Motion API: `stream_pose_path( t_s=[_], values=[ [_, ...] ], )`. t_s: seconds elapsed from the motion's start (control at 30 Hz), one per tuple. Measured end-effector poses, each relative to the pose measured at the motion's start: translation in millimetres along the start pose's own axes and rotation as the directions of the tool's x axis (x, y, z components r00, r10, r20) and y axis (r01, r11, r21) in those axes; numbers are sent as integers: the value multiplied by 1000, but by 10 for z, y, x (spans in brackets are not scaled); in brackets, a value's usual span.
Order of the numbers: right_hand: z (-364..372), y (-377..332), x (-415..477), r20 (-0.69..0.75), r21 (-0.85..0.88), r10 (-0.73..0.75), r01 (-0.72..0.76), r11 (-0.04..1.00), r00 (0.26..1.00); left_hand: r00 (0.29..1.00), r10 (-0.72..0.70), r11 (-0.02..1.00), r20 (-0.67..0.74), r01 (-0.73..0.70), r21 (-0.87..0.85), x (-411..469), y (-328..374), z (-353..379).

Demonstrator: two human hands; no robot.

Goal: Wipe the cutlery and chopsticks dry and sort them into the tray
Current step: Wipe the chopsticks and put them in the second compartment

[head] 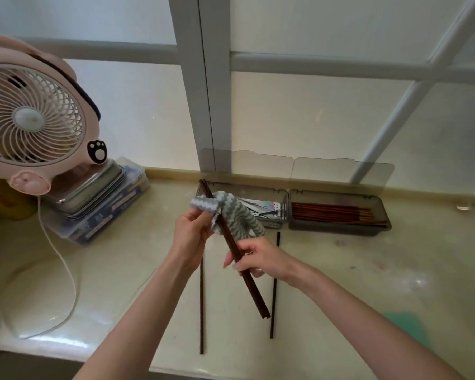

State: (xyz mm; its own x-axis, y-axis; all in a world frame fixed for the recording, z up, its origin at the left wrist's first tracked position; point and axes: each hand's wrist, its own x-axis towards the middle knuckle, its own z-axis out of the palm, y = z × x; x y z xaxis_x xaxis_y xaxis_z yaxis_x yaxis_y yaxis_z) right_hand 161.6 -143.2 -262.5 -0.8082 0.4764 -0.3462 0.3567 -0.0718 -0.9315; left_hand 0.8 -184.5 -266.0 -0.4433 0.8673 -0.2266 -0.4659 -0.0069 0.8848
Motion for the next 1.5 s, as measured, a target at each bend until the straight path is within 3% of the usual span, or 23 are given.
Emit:
stream_pose_path(
  t_s=[0.23,0.33,0.47,0.77,1.1,1.5],
  values=[
    [-74,223,-182,-27,-10,31,-31,999,999,989,-28,996,-143,39,74,136,33,42],
    [-23,341,-277,-13,139,40,-38,990,999,983,-65,995,-174,76,58,186,48,7],
    [87,334,-306,-101,270,17,11,963,995,973,-136,990,-185,140,9,234,117,42],
    [174,343,-336,-208,170,17,19,985,978,951,-129,991,-281,112,-74,525,197,-39],
    [267,346,-343,-267,130,10,26,991,964,953,-97,995,-288,82,-64,518,255,-45],
    [283,263,-90,-340,273,15,83,958,940,975,-119,991,-188,129,38,162,-117,177]
  ],
)
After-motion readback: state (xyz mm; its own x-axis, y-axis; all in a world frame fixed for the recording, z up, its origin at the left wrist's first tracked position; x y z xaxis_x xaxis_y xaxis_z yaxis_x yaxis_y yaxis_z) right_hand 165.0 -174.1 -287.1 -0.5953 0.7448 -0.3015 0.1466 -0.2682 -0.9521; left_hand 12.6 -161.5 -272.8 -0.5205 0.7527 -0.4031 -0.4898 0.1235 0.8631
